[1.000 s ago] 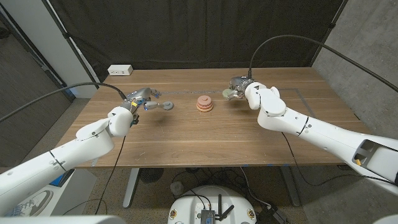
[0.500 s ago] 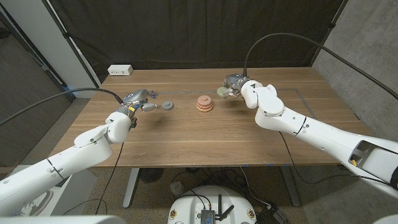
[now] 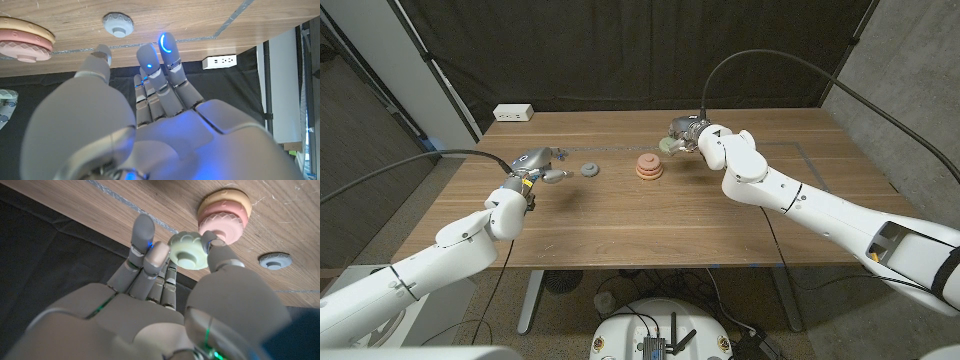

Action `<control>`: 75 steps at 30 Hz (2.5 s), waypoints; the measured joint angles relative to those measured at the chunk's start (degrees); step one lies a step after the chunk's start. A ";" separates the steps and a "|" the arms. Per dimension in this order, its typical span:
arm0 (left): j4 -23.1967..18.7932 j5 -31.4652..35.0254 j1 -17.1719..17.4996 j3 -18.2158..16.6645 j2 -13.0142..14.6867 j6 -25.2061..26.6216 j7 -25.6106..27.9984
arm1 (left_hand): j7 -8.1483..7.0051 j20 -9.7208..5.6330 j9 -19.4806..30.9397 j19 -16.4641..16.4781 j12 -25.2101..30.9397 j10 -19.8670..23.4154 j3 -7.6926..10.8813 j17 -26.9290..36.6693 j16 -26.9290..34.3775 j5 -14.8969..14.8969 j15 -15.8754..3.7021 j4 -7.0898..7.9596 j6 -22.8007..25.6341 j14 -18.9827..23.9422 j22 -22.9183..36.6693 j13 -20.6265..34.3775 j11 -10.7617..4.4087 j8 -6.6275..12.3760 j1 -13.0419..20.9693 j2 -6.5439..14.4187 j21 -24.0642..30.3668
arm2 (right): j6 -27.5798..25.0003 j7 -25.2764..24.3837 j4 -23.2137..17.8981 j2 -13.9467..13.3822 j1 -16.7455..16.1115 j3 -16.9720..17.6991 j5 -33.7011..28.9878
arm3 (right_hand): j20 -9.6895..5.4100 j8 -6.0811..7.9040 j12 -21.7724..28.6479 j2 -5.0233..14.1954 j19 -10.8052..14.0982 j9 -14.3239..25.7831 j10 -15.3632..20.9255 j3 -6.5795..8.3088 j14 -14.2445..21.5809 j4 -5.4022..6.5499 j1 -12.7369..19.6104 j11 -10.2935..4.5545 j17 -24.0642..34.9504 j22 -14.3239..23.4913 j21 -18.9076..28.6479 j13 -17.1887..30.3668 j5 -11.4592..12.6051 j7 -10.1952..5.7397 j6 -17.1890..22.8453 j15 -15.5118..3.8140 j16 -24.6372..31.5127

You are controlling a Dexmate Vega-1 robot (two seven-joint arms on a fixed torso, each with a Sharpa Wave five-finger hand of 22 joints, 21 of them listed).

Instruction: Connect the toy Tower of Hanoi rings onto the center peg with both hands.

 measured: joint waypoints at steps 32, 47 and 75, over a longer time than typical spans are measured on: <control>0.16 1.21 0.32 0.01 -0.40 -0.64 0.93 | -0.32 0.00 -0.01 -0.01 -0.34 0.38 0.40 0.04 0.00 0.00 0.00 -0.09 0.31 0.00 -0.10 -0.01 -0.21 0.00 0.00 0.00 0.20 | 3.30 1.11 6.93 6.99 3.16 -1.76 -0.42 | 0.00 -0.07 -0.03 0.00 0.00 0.00 0.00 0.00 -0.21 0.00 0.00 0.00 0.25 0.01 0.00 0.14 -0.22 0.13 0.13 0.21 0.21; 0.67 1.32 0.08 0.11 -0.58 -1.31 0.71 | -0.12 0.00 -0.01 -0.01 -0.33 0.39 0.40 -0.16 0.00 0.00 0.00 -0.09 0.56 0.00 -0.10 -0.02 -0.20 0.00 0.00 0.00 0.20 | 3.39 1.43 9.32 8.56 4.58 -3.04 -0.10 | 0.00 -0.09 -0.04 0.00 0.00 0.00 0.00 0.00 -0.21 0.00 0.00 0.00 0.25 0.02 0.00 0.17 0.29 0.12 0.12 0.21 0.21; 1.82 0.53 1.01 -0.80 -1.72 -2.93 2.23 | -0.03 0.00 -0.02 -0.01 -0.33 1.09 0.95 0.27 0.00 0.00 0.00 -0.16 0.84 0.00 0.06 0.27 -0.12 0.00 0.00 0.00 0.25 | 1.53 4.35 16.50 12.11 9.31 -7.32 2.23 | 0.00 -0.44 -0.44 -0.46 0.00 0.01 0.00 0.24 -0.63 -0.24 0.46 0.00 0.28 0.02 0.00 0.45 0.27 0.11 0.11 0.22 0.42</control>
